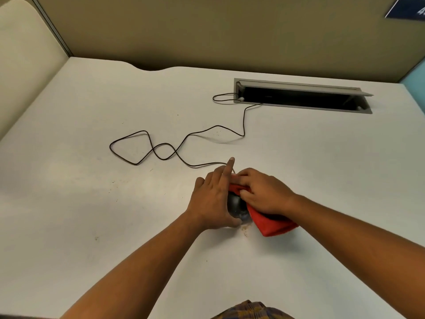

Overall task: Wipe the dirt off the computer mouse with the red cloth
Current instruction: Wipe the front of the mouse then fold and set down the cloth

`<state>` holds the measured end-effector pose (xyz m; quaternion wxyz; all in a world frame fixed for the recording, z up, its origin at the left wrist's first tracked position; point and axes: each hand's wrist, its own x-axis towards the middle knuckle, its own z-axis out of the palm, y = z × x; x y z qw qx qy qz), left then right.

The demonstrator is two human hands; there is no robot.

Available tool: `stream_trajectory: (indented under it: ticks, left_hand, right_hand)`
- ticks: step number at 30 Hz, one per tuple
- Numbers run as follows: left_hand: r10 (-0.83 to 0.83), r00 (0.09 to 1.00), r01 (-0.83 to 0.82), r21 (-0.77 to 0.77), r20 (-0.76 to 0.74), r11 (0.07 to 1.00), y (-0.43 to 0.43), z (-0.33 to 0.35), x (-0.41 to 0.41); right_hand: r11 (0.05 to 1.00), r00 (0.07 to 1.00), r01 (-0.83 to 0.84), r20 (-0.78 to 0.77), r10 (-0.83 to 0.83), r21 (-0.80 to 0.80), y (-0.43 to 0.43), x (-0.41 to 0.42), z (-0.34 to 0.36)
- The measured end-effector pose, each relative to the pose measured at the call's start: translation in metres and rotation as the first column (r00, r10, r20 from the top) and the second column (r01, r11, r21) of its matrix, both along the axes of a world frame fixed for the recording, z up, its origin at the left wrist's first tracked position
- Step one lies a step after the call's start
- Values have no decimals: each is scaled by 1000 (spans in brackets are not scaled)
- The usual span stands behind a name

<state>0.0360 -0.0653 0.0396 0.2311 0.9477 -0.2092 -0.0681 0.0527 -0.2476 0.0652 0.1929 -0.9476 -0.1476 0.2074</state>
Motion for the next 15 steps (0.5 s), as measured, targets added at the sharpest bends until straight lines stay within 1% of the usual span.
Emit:
stream_trajectory:
  ticks: [3, 7, 11, 13, 15]
  left_hand:
    - [-4, 1000, 4, 7, -7, 1000, 1, 0, 0]
    - [-6, 1000, 6, 9, 17, 1000, 1, 0, 0]
    - [-25, 999, 23, 43, 38, 999, 0, -1, -1]
    - [-52, 998, 50, 58, 44, 997, -1, -1, -2]
    - [-88, 996, 86, 68, 32, 994, -1, 0, -2]
  right_hand:
    - [1000, 996, 10, 84, -13, 29, -3, -20, -8]
    - [996, 985, -46, 171, 32, 82, -6, -56, -12]
    - [996, 985, -54, 170, 40, 77, -6, -90, -16]
    - [997, 989, -33, 146, 22, 76, -7, -97, -15]
    - [994, 995, -12, 102, 1, 113, -7, -95, -8]
